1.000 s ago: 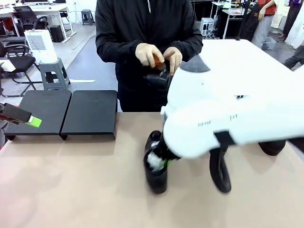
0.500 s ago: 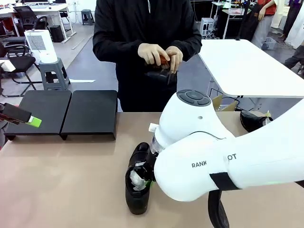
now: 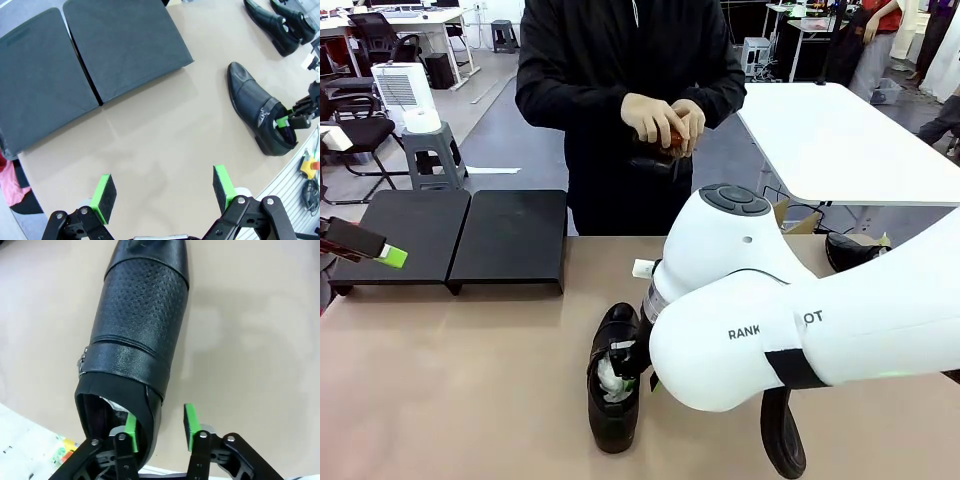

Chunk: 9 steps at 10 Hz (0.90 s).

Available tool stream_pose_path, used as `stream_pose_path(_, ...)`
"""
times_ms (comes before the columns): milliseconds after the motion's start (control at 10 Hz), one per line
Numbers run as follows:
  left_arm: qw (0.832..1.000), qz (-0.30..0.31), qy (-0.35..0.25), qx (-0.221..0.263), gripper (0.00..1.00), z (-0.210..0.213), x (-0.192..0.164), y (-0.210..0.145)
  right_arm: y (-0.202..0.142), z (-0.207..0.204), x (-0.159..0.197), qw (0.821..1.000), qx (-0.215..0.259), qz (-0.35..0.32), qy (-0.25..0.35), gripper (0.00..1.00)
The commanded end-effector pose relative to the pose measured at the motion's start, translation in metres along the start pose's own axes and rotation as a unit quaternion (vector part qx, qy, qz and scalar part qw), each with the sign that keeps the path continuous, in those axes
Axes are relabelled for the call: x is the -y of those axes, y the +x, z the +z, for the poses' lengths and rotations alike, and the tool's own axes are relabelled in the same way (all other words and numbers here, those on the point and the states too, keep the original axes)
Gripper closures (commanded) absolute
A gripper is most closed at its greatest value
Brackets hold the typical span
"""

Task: Organize the shoes by placing them on the stand.
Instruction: Pick up one Shoe and place it in the middle of the table, then place the Shoe from the middle of the table onto the Shoes Stand.

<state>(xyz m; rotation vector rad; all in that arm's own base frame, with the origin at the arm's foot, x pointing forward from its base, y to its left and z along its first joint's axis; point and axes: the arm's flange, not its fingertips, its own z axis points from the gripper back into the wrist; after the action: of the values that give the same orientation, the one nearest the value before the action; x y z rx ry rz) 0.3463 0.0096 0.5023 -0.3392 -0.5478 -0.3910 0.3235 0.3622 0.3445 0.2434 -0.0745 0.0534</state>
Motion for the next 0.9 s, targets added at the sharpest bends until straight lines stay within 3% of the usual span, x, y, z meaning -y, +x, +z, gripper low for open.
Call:
stream_pose_path(0, 1.0, -0.003, -0.008, 0.003, 0.0, 0.001, -0.001, 0.0, 0.0, 0.018, 0.004, 1.0, -0.001, 0.008, 0.017, 0.0)
stream_pose_path(300, 1.0, -0.003, -0.008, 0.003, 0.0, 0.001, -0.001, 0.0, -0.017, 0.04, 0.01, 0.999, 0.026, 0.011, 0.025, 0.0)
stream_pose_path(400, 1.0, -0.003, -0.008, 0.003, 0.0, 0.001, -0.001, 0.0, -0.014, 0.039, 0.019, 0.999, 0.033, 0.007, 0.002, 0.0)
stream_pose_path(500, 1.0, -0.003, -0.008, 0.003, 0.0, 0.001, -0.001, 0.0, -0.006, 0.034, -0.003, 1.0, 0.024, 0.004, 0.012, 0.0)
stream_pose_path(800, 1.0, -0.003, -0.008, 0.003, 0.0, 0.001, -0.001, 0.0, -0.006, 0.034, -0.003, 1.0, 0.024, 0.004, 0.012, 0.0)
